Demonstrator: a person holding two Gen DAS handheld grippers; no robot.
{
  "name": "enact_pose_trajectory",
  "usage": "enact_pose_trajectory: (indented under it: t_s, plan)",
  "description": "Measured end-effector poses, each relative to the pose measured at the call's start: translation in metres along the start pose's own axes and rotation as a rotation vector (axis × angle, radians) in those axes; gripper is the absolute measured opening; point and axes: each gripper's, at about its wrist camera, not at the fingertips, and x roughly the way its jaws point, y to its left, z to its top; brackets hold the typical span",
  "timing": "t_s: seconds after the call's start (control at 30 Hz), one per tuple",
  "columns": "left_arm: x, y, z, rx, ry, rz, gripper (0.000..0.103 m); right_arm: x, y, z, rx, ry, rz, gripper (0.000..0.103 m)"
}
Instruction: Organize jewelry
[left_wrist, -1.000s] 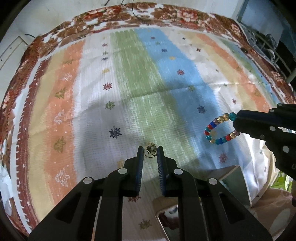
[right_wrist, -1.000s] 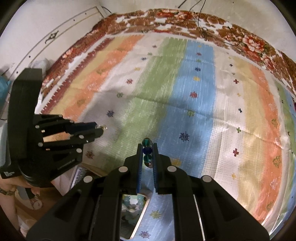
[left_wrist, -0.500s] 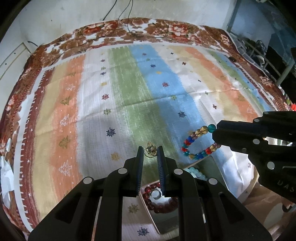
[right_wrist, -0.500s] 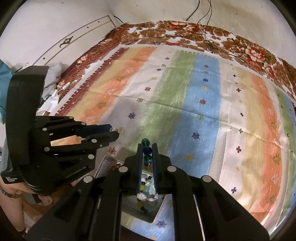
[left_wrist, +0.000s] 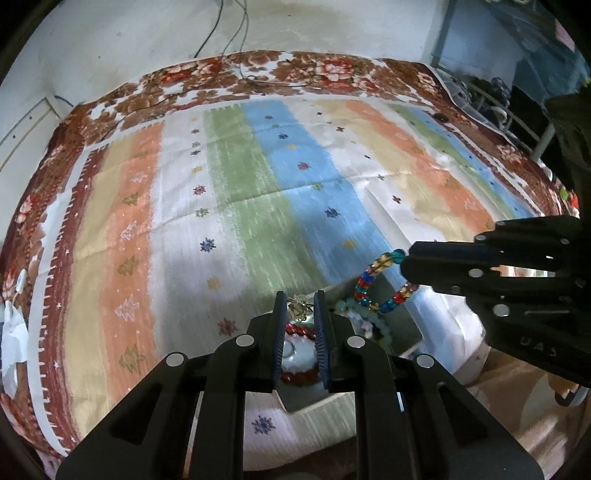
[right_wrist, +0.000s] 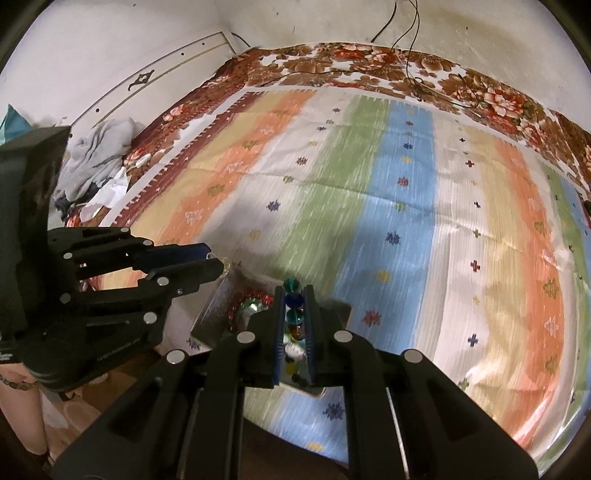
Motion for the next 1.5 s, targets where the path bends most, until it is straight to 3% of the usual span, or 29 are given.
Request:
enact_pose_trajectory:
  t_s: [0.5,0.53,0.57,0.6,0.63,0.7,0.77,0.83,1.0,1.23,1.5]
  plan:
    - [-0.005,-0.012,-0.018,0.014,-0.004,-0.003,0.015,0.007,0.0,-0.024,0.016,0.031,-0.023,0.011]
    - [-0.004,-0.013,-0.018,0.017,-0.003,0.0,0.016,0.008,0.0,-0.024,0.018,0.03,-0.032,0.011]
    - [-0.003,-0.013,-0.018,0.018,-0.002,0.005,0.025,0.007,-0.001,-0.024,0.02,0.026,-0.042,0.012]
    - [-0.003,-0.014,-0.018,0.018,-0.004,0.008,0.038,0.006,-0.001,-0.024,0.018,0.017,-0.06,0.019]
    - [-0.004,-0.014,-0.018,0.02,-0.011,0.011,0.042,0.003,-0.003,-0.024,0.017,0.0,-0.081,0.035]
    - [-0.007,-0.013,-0.018,0.017,-0.019,0.008,0.047,-0.004,-0.006,-0.027,0.027,-0.036,-0.119,0.055]
    - [-0.01,-0.01,-0.018,0.008,-0.029,0.007,0.054,-0.01,-0.011,-0.03,0.042,-0.052,-0.124,0.057]
    - [-0.012,-0.009,-0.019,0.004,-0.035,0.009,0.057,-0.014,-0.015,-0.034,0.06,-0.065,-0.123,0.066]
    - [-0.022,-0.011,-0.024,-0.002,-0.072,0.007,0.08,-0.021,-0.017,-0.044,0.058,-0.083,-0.129,0.082]
    - [-0.032,-0.016,-0.037,-0.001,-0.106,0.026,0.092,-0.036,-0.011,-0.058,0.041,-0.131,-0.159,0.096]
    - [-0.05,-0.018,-0.057,-0.006,-0.154,0.023,0.097,-0.047,-0.01,-0.077,0.044,-0.156,-0.178,0.098]
